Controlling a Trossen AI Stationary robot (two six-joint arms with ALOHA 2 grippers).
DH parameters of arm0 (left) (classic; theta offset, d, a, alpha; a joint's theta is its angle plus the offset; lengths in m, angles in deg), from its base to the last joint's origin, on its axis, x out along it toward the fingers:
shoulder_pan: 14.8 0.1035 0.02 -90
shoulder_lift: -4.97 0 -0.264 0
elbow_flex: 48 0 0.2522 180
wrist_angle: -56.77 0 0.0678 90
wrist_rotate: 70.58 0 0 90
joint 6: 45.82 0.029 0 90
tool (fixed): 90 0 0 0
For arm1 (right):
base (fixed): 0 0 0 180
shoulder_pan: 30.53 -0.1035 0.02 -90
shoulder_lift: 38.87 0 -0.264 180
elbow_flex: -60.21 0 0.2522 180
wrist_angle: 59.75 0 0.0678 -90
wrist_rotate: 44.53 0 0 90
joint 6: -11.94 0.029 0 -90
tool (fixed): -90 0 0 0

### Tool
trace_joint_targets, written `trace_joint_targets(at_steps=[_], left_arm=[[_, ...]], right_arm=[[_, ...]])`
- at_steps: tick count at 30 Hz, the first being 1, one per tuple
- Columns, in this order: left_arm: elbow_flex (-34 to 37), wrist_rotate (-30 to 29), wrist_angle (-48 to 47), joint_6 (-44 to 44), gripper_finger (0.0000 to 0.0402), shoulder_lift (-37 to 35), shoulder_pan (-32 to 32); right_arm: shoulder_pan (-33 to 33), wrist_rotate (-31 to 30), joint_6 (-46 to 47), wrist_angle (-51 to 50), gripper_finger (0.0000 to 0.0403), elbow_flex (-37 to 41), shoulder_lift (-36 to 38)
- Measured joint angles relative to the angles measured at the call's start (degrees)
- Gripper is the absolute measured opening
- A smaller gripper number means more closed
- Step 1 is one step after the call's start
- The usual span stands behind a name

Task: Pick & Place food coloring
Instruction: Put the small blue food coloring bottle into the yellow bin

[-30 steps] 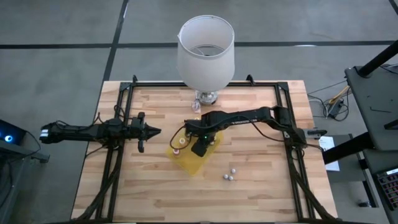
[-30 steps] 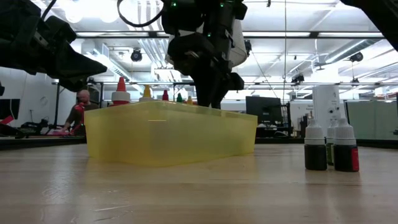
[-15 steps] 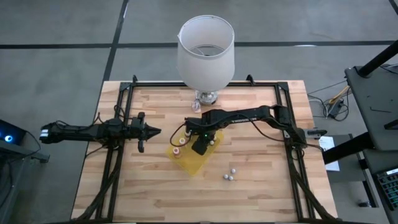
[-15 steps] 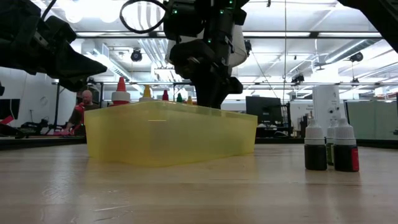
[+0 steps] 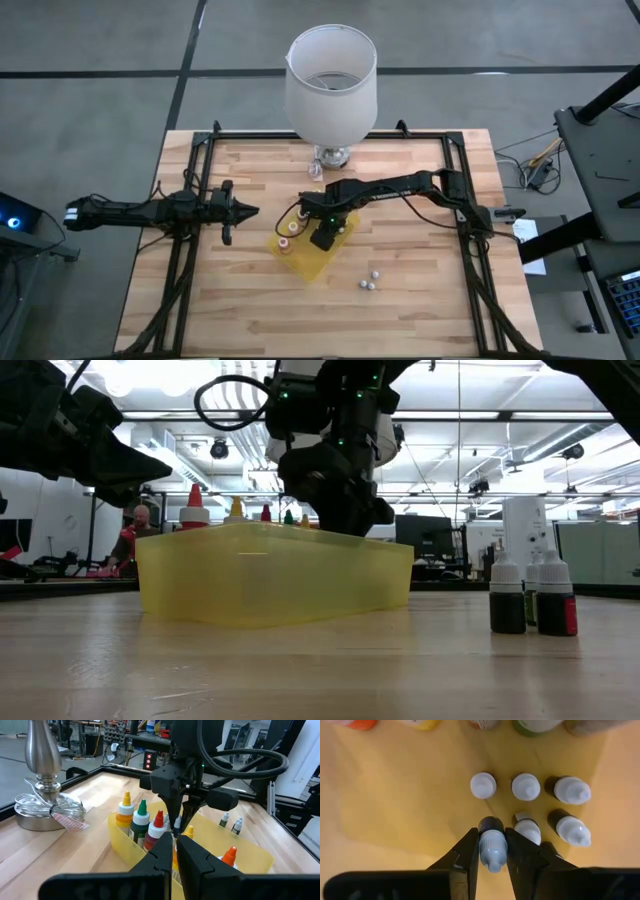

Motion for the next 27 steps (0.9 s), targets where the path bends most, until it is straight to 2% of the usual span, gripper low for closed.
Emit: trace_joint_targets(at_steps=[27], left_arm=[[0.0, 0.0, 0.0, 0.0, 0.0, 0.0, 0.0]], right_arm=[[0.0, 1.7, -1.3, -0.4, 0.007, -1.4, -2.9]])
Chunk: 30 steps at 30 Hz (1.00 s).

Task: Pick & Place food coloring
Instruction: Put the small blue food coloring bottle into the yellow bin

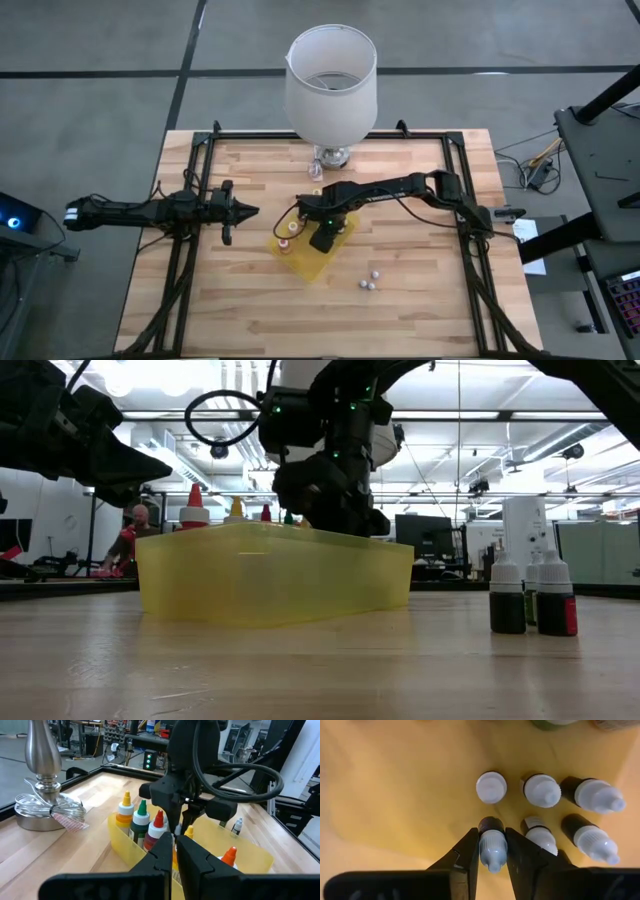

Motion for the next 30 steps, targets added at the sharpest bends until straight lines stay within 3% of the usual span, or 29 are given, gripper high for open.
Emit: trace_joint_targets(at_steps=[30], left_arm=[[0.0, 0.0, 0.0, 0.0, 0.0, 0.0, 0.0]], right_arm=[[0.0, -1.9, 0.2, 1.2, 0.0074, 0.2, -0.9]])
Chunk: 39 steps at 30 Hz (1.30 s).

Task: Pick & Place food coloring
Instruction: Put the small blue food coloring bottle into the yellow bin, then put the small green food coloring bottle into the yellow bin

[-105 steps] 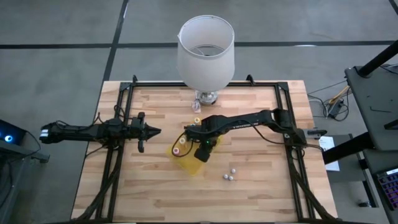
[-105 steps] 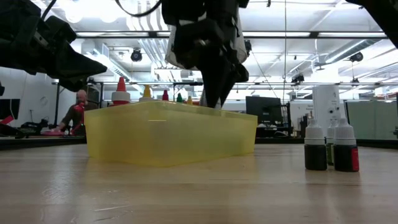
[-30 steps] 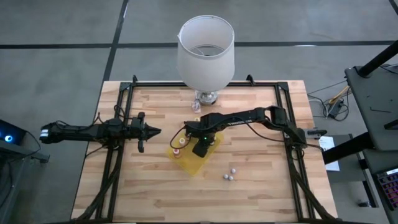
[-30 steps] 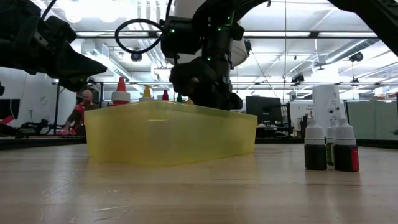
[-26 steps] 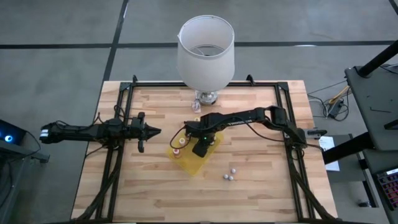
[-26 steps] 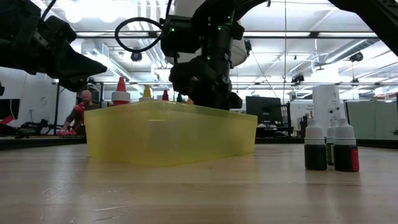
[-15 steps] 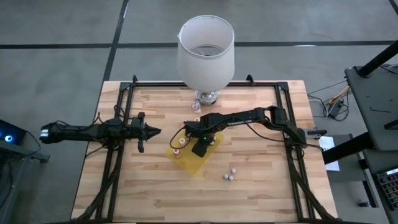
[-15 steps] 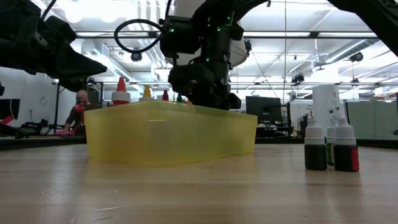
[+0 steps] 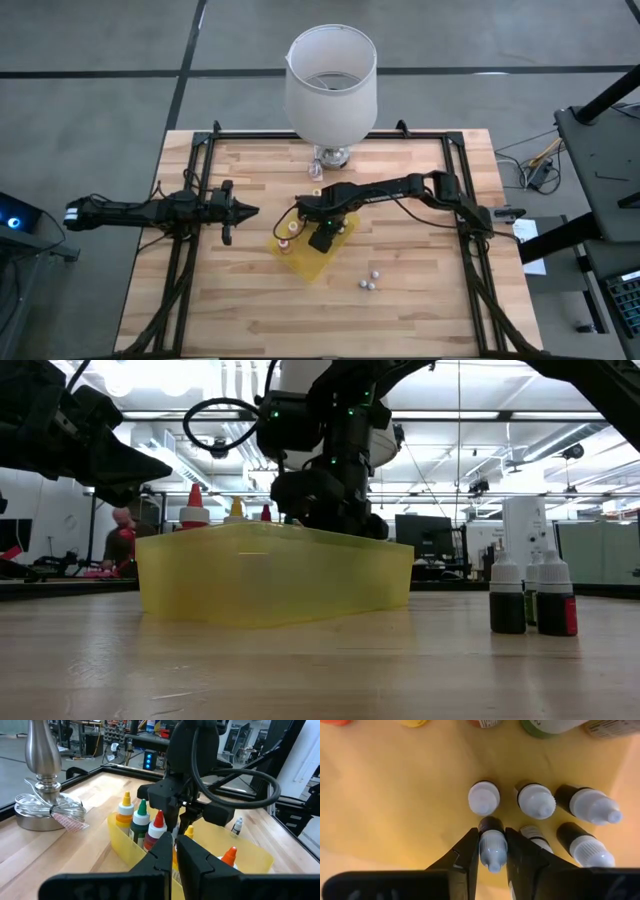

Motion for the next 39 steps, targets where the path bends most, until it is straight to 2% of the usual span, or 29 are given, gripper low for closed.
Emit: trace_joint_targets(at_steps=[5, 23, 39], left_arm=[[0.0, 0.0, 0.0, 0.0, 0.0, 0.0, 0.0], [0.0, 0.0, 0.0, 0.0, 0.0, 0.0, 0.0], [0.0, 0.0, 0.0, 0.0, 0.0, 0.0, 0.0]], right_arm=[[-0.1, 0.0, -0.1, 0.1, 0.0078, 0.0, 0.0], [-0.1, 0.0, -0.1, 0.0, 0.0137, 0.0, 0.3], [-0.9, 1.7, -0.4, -2.3, 0.0135, -4.2, 2.8]])
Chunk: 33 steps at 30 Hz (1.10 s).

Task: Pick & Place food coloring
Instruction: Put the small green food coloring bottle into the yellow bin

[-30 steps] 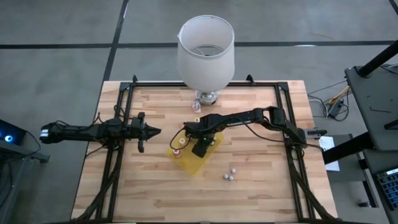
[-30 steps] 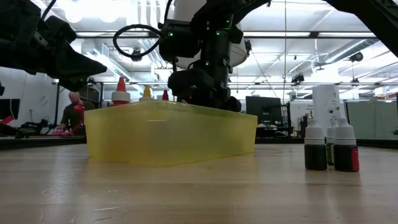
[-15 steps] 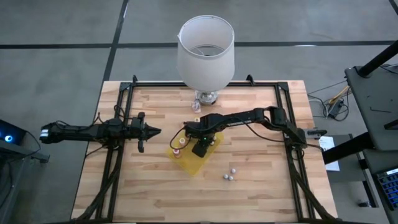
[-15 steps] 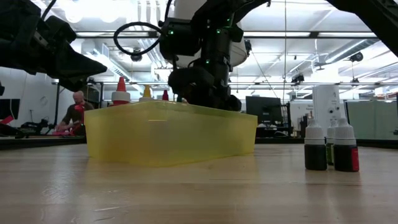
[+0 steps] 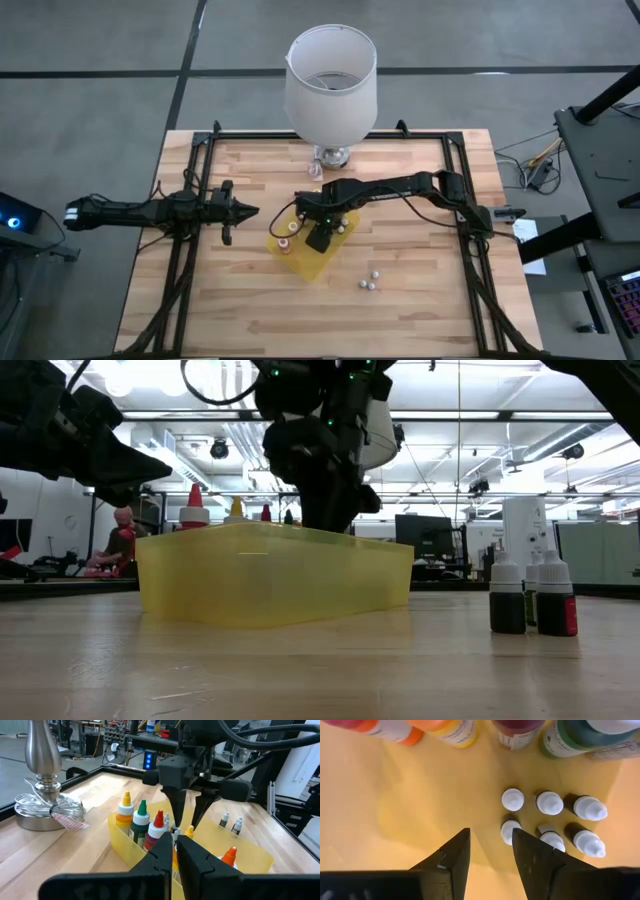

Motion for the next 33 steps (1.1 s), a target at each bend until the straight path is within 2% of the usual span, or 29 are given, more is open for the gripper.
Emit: trace_joint_targets(at_steps=[12, 24, 33], left_arm=[[0.0, 0.0, 0.0, 0.0, 0.0, 0.0, 0.0], [0.0, 0.0, 0.0, 0.0, 0.0, 0.0, 0.0], [0.0, 0.0, 0.0, 0.0, 0.0, 0.0, 0.0]], right_arm=[[-3.4, -0.1, -4.6, -2.6, 0.0138, 0.0, 3.2], [-10.7, 0.0, -18.0, -2.5, 0.0137, 1.6, 10.8], [-13.8, 0.0, -24.6, -1.7, 0.0143, 10.6, 18.3]])
